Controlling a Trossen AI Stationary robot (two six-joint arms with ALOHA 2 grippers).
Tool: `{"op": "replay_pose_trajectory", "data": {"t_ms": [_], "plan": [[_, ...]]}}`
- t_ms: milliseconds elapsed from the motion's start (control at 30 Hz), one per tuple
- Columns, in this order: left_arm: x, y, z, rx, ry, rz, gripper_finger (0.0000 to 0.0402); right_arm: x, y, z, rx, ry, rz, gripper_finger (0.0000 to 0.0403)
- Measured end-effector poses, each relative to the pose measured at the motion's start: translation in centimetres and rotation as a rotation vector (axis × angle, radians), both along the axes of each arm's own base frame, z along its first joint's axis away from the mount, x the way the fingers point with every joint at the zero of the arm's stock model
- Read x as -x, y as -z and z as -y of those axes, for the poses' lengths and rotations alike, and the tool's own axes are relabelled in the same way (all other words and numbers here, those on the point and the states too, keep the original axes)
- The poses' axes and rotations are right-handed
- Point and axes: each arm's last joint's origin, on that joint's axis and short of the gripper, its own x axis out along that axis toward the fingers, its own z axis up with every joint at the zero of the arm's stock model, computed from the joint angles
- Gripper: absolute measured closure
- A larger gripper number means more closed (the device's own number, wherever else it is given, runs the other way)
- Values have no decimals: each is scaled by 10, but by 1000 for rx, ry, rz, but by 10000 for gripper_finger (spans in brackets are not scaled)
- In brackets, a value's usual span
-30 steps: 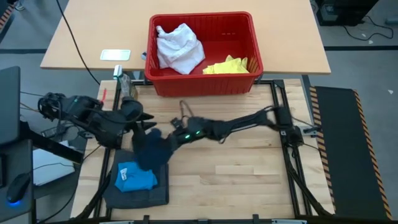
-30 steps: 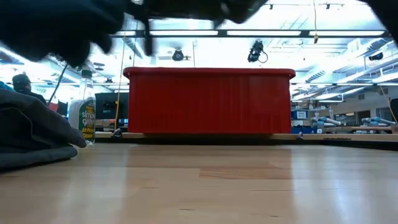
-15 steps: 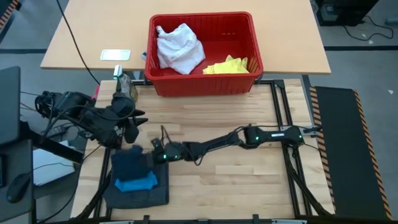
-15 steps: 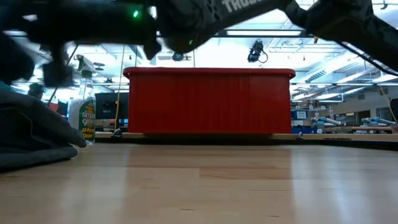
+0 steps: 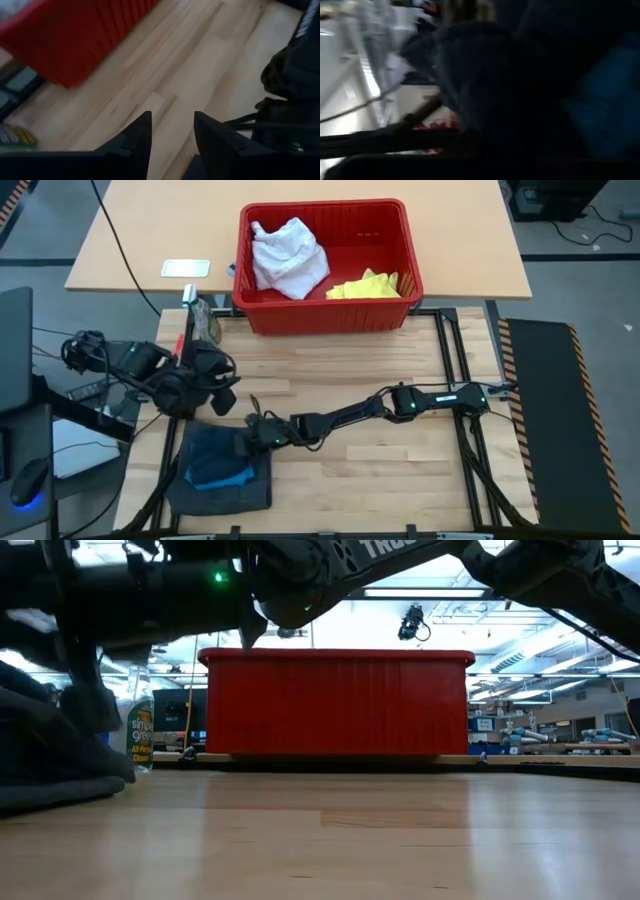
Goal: Fold laundry
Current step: Stack the dark blue shorts on top of the light blue shorts
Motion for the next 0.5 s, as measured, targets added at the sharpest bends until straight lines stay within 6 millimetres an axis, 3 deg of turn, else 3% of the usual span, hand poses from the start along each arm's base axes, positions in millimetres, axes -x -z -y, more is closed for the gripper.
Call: {"op": "replay_pose_trajectory", "data": {"t_ms": [133,267,500], "plan": [[-2,12,3,79,-26,-30,253,2,7,0,11,-113,-57,271],[0,16,9,116,-16,-31,253,3,0,2,34,-259,-20,218],[0,30,20,189,-26,-43,253,14,-41,3,203,-312,-16,171]]}}
